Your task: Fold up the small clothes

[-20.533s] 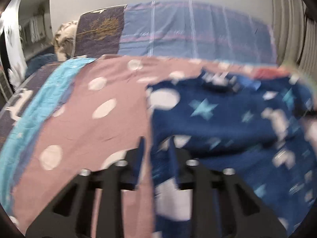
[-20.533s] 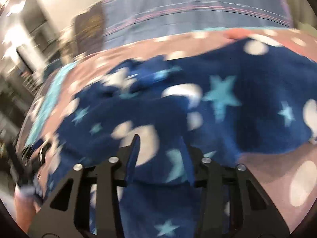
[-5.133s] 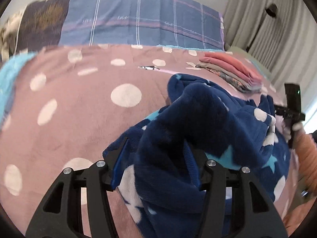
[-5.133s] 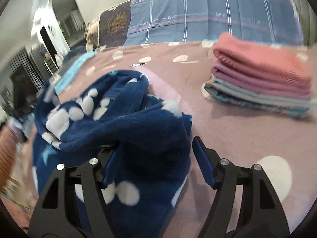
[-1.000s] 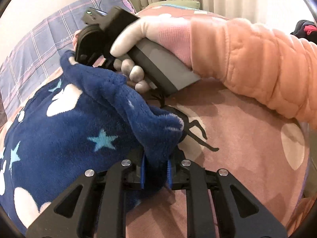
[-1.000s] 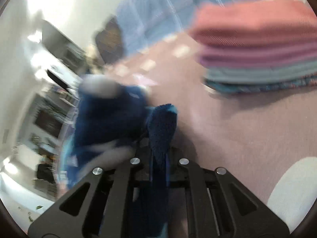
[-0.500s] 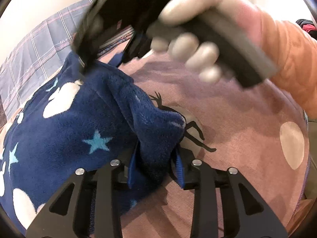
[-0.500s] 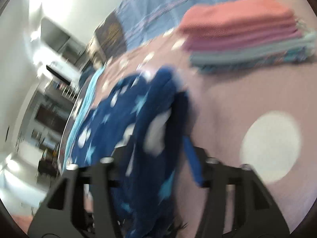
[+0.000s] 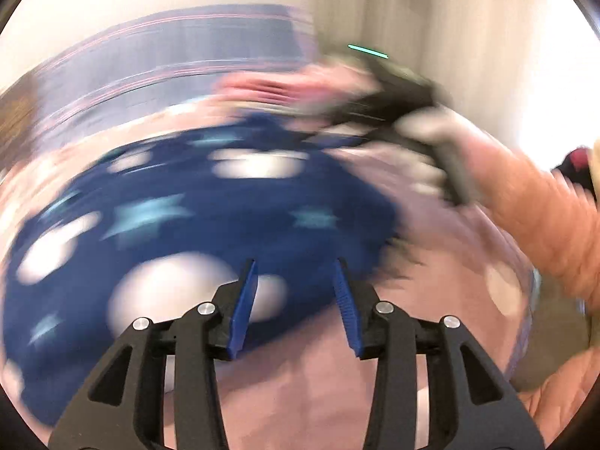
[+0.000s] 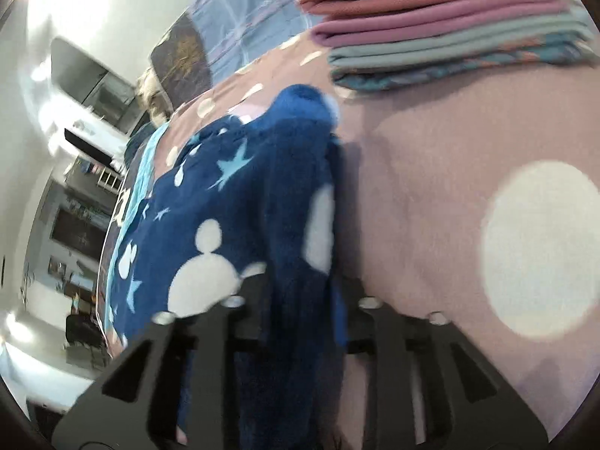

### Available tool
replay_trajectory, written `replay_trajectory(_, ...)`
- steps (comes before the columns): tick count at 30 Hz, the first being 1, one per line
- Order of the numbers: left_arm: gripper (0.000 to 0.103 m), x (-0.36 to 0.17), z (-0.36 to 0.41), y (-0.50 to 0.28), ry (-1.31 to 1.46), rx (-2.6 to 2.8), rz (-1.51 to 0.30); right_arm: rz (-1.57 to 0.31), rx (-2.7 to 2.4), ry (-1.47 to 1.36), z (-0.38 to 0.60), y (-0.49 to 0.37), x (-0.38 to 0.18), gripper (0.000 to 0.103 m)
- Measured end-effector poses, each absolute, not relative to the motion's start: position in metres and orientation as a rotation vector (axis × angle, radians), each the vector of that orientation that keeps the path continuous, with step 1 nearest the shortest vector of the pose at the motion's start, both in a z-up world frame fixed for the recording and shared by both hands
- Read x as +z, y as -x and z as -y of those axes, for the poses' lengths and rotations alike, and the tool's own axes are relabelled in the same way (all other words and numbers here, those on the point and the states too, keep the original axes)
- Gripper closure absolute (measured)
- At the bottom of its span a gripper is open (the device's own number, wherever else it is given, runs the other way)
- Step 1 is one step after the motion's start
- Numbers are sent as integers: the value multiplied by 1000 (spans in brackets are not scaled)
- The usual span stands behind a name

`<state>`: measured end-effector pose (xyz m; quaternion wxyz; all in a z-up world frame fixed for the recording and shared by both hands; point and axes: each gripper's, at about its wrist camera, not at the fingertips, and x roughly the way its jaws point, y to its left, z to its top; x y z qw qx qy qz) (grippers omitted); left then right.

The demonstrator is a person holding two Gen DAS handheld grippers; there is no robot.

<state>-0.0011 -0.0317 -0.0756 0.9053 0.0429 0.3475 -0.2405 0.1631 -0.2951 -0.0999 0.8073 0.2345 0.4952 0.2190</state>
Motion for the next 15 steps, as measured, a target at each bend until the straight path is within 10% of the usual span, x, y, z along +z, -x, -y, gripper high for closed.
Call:
replay_trajectory(8, 60, -77, -175, 24, 207, 19, -650, -857, 406, -307, 242, -164, 9, 60)
replay_trajectory(15, 59, -116, -195, 23, 283, -92, -717, -915, 698, -49, 25, -189, 40, 60)
